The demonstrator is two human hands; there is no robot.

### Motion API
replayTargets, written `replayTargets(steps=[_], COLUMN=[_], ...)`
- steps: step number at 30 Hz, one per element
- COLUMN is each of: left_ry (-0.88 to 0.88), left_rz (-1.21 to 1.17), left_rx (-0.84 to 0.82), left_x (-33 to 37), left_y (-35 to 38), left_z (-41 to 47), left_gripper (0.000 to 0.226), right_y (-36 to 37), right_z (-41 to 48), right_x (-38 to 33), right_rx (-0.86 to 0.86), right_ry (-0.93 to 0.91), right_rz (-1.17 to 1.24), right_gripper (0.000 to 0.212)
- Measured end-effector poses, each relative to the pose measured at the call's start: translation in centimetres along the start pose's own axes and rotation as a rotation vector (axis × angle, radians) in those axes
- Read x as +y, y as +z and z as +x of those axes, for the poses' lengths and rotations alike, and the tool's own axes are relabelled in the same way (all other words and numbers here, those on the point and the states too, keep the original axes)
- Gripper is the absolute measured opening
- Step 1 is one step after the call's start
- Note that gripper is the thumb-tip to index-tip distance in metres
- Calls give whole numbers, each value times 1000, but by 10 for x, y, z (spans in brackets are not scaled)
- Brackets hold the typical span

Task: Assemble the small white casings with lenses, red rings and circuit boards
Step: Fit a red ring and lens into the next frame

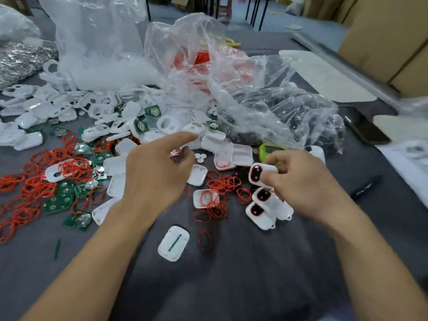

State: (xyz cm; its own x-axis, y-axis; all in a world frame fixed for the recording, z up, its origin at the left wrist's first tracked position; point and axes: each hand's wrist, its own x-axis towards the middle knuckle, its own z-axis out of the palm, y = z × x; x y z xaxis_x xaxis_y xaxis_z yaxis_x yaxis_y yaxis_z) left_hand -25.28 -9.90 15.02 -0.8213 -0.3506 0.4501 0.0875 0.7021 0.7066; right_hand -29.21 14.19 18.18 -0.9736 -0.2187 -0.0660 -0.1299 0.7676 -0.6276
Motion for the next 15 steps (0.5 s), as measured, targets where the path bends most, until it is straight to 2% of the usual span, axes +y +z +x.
replayTargets(steps=[5,11,15], left_ry=[188,132,26], left_rz=[139,195,211], left_rx=[-91,-219,-323], left_x=[20,5,-9], left_y=[14,22,28], left_z=[-17,-24,-17], left_gripper=[29,37,56], right_y=[10,14,8], right_z=[-25,-23,-1], right_x=[21,22,-3], right_rx=[53,139,285], right_ry=[65,118,16], right_rz=[-10,-215,-198], right_gripper=[5,20,17])
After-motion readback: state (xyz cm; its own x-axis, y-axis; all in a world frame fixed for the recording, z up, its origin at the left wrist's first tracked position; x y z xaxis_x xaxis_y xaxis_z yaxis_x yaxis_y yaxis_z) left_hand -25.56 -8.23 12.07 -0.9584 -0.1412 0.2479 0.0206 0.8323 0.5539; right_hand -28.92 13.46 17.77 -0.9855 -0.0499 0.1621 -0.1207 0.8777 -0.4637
